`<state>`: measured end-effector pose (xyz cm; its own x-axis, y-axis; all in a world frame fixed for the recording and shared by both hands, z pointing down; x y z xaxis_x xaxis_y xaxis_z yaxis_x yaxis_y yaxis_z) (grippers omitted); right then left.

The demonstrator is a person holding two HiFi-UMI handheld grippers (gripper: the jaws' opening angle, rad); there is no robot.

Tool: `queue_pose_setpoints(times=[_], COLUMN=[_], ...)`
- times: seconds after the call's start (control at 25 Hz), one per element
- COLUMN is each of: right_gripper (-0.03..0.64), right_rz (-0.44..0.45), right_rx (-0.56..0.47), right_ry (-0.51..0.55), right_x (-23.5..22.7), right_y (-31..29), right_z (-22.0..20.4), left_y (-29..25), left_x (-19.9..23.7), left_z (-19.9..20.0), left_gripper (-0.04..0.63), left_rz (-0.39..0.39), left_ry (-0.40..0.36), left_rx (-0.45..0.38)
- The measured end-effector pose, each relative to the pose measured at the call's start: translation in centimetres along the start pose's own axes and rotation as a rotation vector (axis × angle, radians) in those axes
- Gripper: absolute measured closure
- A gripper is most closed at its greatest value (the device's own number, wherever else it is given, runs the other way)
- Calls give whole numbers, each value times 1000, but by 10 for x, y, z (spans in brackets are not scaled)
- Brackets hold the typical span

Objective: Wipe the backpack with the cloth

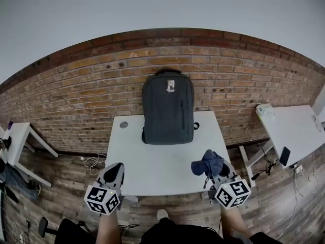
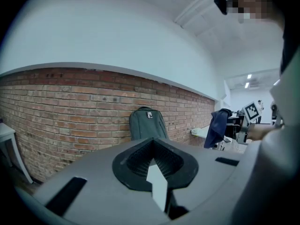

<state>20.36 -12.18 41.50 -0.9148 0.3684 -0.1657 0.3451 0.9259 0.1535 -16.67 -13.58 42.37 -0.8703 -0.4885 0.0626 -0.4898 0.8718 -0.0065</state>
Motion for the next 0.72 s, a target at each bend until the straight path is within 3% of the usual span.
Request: queue_pose_setpoints(times=[0.24,0.4,0.56,0.72], right_gripper=[557,557,557,555], right_rz=[-13,-33,-64,-93], right_rx=[-9,-11,12,31], right_ry=[19,32,46,16], right_x=[7,13,9,-5], right_y=[-58,-81,-88,-94], right_z=[-4,-8,-15,-24], left_y=[-40,-60,-79,-91], left_x=[48,73,79,77], left_z=[14,10,7,4], left_gripper=[601,600,601,600], left_rz=[-36,-64,-106,-128], left_ry=[24,19,61,50], left_rx=[-33,-11,-19,-9])
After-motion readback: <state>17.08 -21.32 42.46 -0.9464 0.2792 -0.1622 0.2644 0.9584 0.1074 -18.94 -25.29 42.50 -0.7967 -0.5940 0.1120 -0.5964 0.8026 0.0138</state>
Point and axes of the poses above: the fingertips, and each gripper's own axes: y backward along the fingers, x to its left, z out of its top, the point moved 5 cm from there along y, backward along the fingers, and after that the axes turned 10 degrees about -x, right-handed, at the moved point
